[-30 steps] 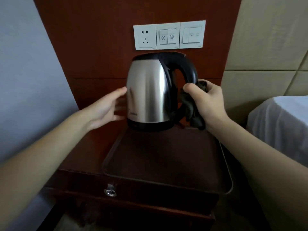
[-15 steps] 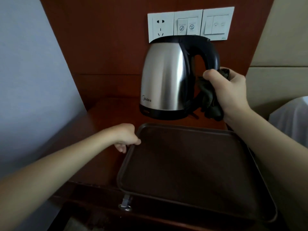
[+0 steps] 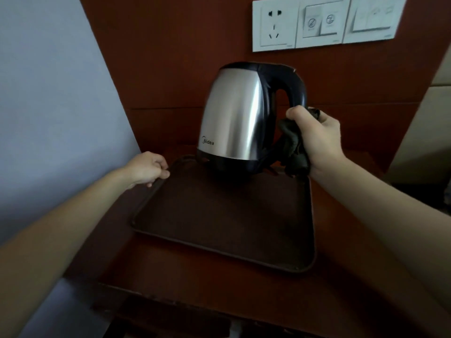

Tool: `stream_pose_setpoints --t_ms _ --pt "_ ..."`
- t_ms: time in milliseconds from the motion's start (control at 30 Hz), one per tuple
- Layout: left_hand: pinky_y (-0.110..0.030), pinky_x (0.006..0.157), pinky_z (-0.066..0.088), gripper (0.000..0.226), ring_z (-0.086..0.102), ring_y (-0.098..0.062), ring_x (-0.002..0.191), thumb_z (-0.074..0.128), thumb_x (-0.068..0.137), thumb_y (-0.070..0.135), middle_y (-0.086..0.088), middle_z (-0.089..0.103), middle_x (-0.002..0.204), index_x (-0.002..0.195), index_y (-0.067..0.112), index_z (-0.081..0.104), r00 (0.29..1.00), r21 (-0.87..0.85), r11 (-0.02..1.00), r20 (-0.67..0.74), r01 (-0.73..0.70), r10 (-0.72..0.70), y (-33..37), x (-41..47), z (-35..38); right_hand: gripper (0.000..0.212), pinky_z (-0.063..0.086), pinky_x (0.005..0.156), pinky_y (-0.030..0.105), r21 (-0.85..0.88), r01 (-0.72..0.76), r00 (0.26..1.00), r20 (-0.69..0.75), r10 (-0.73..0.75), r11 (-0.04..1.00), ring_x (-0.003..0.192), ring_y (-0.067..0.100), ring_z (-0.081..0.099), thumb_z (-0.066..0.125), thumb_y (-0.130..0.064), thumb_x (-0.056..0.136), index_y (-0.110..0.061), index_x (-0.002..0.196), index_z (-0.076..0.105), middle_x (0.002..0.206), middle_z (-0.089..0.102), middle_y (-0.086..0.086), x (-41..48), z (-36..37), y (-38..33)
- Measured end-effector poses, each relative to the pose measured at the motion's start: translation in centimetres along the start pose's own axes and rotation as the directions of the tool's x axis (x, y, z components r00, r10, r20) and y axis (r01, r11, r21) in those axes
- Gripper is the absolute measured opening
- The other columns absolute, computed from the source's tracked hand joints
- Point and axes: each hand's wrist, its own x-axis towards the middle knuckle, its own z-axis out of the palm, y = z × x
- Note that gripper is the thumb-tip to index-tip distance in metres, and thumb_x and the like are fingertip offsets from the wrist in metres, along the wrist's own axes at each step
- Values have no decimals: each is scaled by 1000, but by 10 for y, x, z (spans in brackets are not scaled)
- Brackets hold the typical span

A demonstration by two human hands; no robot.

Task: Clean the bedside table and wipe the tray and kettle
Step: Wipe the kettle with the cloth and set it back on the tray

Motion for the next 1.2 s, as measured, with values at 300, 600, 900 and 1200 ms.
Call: stream_pose_setpoints --t_ms 300,600,900,1200 --pt "-27 54 39 3 46 -20 49 61 90 8 -7 51 57 87 7 60 992 33 995 -87 91 -88 -26 45 -17 18 47 51 22 46 -2 1000 11 2 999 50 11 57 67 -12 77 -13 64 54 55 56 -3 25 48 21" --pt "-29 68 44 24 48 -18 47 60 92 16 2 52 53 112 5 64 995 -1 998 -77 60 -60 -34 59 -19 18 46 53 21 8 24 999 43 -25 1000 52 10 58 67 -10 79 -15 64 59 55 58 -6 28 57 39" --pt "-32 57 48 35 58 -25 82 47 98 20 -14 59 112 132 10 48 986 -155 988 -164 -21 -5 -3 48 -25 15 53 71 23 -356 226 968 186 -169 907 77 8 65 74 -27 75 -21 86 66 78 68 -8 4 69 49" --pt "-35 70 48 16 49 -18 108 50 87 27 -5 46 128 102 22 50 890 -656 726 -435 -208 -138 76 -24 -37 25 50 63 14 -550 314 896 441 -50 774 73 3 62 72 -36 76 -20 94 67 80 67 -9 -30 71 30"
